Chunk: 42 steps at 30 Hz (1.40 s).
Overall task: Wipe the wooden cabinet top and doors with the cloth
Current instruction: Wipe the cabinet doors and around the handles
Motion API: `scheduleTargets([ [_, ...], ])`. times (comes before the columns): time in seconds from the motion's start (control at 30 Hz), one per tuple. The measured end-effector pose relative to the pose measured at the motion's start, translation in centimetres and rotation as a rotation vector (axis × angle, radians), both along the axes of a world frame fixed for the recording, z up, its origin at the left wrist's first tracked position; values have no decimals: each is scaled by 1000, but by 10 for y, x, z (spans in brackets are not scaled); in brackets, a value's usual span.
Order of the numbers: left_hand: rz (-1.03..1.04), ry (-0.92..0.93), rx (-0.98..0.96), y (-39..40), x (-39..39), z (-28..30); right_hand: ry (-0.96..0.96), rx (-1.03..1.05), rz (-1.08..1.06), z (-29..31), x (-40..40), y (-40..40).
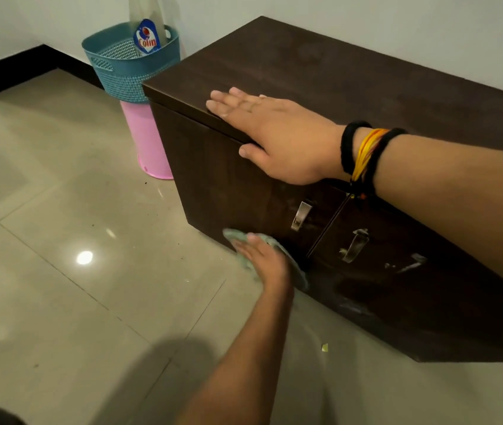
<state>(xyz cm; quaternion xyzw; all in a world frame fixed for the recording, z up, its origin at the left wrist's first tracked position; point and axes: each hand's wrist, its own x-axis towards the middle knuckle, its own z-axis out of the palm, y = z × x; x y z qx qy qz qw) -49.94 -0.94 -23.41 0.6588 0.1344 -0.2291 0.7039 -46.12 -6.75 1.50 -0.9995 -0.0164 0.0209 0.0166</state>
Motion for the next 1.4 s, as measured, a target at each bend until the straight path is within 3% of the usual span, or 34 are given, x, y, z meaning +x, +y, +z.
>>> scheduleTargets([
  [0.13,23,-393,118,11,40,7,3,67,-3,3,-2,3],
  [0.27,-151,-380,125,20,-17,-10,-22,204,-17,6,-20,-7],
  [0.33,-142,-496,138,21,-4,2,-20,216,-33,6,-35,-14],
  [0.43,33,-702,161,16,47,47,-8,229,-40,4,-48,-19],
  [0.53,82,-795,154,11,56,87,-20,234,-48,3,-51,-20],
  [0.67,10,-1085,184,16,51,88,-35,259,-46,2,-50,-21],
  [0.77,-18,-1146,192,17,50,90,-46,269,-47,2,-49,-21],
  [0.9,-46,-1363,275,16,51,79,-48,237,-51,2,-50,-19],
  [0.97,-74,-1302,321,15,51,65,-38,192,-48,4,-50,-18],
  [1.1,-113,-781,234,12,9,20,-31,120,-42,5,-49,-17],
  [1.17,-176,-614,201,11,-19,-2,-28,106,-49,2,-49,-16],
  [1.4,-325,-299,191,1,-91,4,-37,108,-52,2,-58,-14],
])
